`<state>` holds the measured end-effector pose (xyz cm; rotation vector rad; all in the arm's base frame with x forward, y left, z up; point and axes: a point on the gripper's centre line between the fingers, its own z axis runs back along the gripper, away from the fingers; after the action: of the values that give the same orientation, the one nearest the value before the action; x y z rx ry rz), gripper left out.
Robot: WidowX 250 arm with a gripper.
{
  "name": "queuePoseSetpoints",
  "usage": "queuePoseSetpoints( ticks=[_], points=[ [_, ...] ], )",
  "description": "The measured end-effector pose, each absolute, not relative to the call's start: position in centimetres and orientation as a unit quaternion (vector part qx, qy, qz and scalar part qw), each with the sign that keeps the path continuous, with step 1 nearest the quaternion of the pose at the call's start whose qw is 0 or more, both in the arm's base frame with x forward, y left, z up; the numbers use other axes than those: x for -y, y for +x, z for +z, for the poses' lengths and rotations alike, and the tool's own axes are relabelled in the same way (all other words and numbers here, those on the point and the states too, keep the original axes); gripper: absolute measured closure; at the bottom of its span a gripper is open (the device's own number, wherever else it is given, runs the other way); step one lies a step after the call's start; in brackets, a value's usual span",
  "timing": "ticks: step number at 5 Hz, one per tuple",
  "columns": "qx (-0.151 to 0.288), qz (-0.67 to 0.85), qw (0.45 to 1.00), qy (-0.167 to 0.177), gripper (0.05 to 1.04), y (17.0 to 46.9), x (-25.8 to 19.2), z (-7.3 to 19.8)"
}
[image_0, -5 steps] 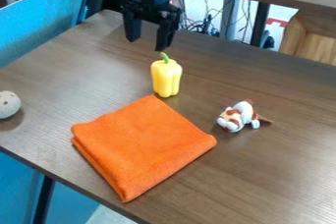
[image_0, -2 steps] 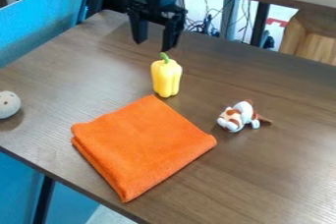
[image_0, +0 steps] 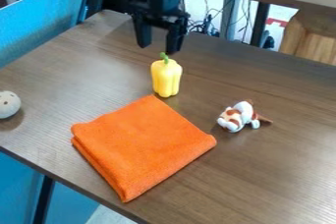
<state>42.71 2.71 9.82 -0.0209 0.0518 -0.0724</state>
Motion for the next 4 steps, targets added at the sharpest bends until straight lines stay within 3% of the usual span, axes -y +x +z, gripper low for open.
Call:
queuePoseSetpoints(
  ticks=[3,4],
  points=[
    [-0.029,-0.055,0.998,0.013,0.085,42.9,-0.9,8.6],
    [-0.034,-0.051,0.998,0.009,0.167,42.6,-0.9,7.9]
  ],
)
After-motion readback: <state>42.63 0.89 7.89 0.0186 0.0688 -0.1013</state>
